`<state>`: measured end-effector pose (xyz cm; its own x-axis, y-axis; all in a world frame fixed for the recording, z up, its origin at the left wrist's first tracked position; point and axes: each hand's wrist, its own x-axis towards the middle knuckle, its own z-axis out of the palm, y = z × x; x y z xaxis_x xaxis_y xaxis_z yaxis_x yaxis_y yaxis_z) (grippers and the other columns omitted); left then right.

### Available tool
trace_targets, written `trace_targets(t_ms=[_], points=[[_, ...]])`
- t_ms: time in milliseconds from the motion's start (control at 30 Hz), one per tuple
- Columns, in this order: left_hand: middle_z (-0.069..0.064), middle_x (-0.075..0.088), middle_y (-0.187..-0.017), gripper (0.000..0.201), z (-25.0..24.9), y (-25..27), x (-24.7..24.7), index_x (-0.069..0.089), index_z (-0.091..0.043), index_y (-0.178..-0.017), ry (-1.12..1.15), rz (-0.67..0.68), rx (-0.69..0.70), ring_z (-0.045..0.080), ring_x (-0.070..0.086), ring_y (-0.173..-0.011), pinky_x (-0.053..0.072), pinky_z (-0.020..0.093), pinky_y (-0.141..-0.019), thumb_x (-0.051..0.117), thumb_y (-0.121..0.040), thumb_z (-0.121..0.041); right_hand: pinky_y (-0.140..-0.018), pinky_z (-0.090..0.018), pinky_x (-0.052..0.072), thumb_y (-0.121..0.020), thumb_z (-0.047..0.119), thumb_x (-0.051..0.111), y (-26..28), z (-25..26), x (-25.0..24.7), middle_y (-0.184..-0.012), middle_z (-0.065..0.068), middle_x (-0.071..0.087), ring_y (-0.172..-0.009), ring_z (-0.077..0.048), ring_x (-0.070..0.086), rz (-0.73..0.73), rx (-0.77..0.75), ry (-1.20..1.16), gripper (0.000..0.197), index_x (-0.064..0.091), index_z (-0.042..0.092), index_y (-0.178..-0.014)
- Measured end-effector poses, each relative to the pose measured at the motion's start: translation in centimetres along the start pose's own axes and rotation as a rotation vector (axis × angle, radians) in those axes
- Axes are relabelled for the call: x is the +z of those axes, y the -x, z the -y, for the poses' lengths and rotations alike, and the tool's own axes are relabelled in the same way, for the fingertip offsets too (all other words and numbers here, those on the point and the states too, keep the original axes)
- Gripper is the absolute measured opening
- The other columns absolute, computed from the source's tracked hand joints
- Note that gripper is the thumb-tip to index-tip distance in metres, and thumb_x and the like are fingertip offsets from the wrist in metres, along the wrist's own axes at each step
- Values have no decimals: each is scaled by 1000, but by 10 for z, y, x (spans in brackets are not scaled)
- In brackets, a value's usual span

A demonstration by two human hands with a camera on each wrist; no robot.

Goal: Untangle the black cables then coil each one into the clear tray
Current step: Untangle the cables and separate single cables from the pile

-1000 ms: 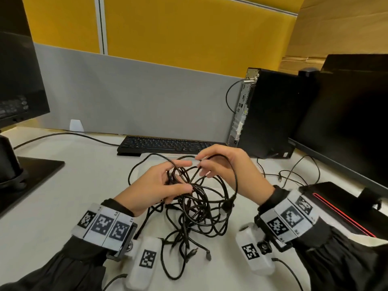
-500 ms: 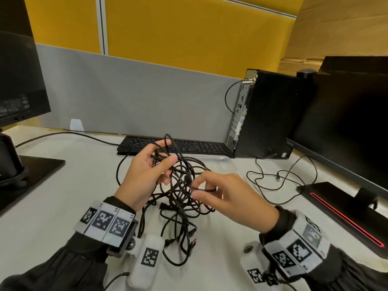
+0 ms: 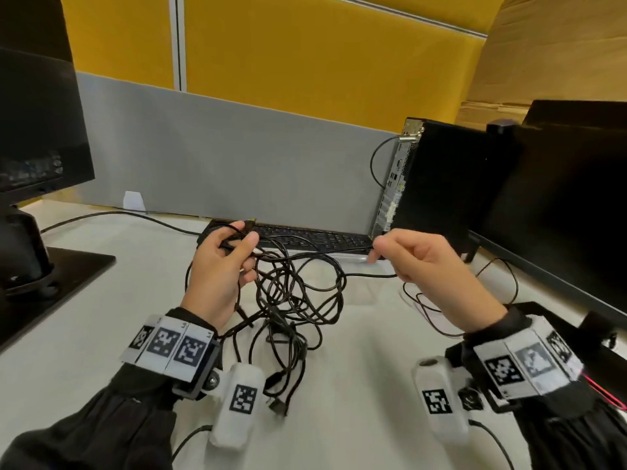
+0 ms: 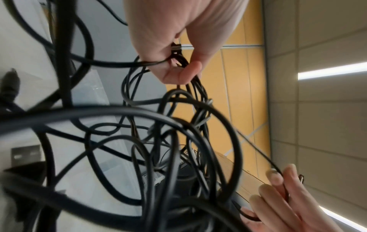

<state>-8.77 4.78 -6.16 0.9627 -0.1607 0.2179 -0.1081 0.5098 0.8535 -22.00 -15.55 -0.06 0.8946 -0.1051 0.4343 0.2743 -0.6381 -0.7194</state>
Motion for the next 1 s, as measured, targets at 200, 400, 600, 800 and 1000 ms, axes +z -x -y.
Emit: trace_targets(t_ms=[200, 400, 600, 800, 1000], points=[[2, 49, -77, 26, -5, 2, 2, 44, -15, -114, 35, -4, 75, 4, 42, -46, 36, 16, -42, 54, -92, -4, -65, -22, 46, -101, 18, 36, -9, -4, 4, -57, 6, 42, -57, -11, 44, -406, -89, -375, 35, 49, 20, -68], [2, 48, -77, 19, -4, 1, -1, 52, -18, -104, -34, 13, 100, 5, 46, -48, 39, 16, -43, 53, -92, -3, -52, -26, 37, -94, 37, 48, -7, -8, -3, -51, 11, 36, -46, -7, 33, -87, 92, -186, 33, 58, 14, -71], [2, 48, -77, 13, -5, -1, -3, 52, -17, -96, -17, -41, 131, 4, 47, -48, 44, 17, -47, 53, -93, -5, -58, -13, 38, -82, 38, 50, 3, -2, -13, -58, 12, 48, -57, -7, 41, 24, -22, -90, 27, 60, 16, -67], [1, 50, -71, 8, 1, 4, 2, 51, -13, -93, -121, 64, 129, 5, 51, -51, 55, 22, -57, 53, -92, -6, -56, -19, 36, -98, 29, 36, 2, -16, 2, -64, 5, 33, -55, -9, 28, -248, -1, -553, 30, 50, 19, -74], [0, 54, -81, 7, 4, 4, 3, 52, -16, -92, -181, 159, 49, 8, 61, -77, 58, 25, -68, 55, -91, -10, -41, -19, 19, -101, 30, 33, -12, -5, 19, -54, 6, 25, -44, -7, 18, -319, 27, -603, 28, 45, 15, -80]])
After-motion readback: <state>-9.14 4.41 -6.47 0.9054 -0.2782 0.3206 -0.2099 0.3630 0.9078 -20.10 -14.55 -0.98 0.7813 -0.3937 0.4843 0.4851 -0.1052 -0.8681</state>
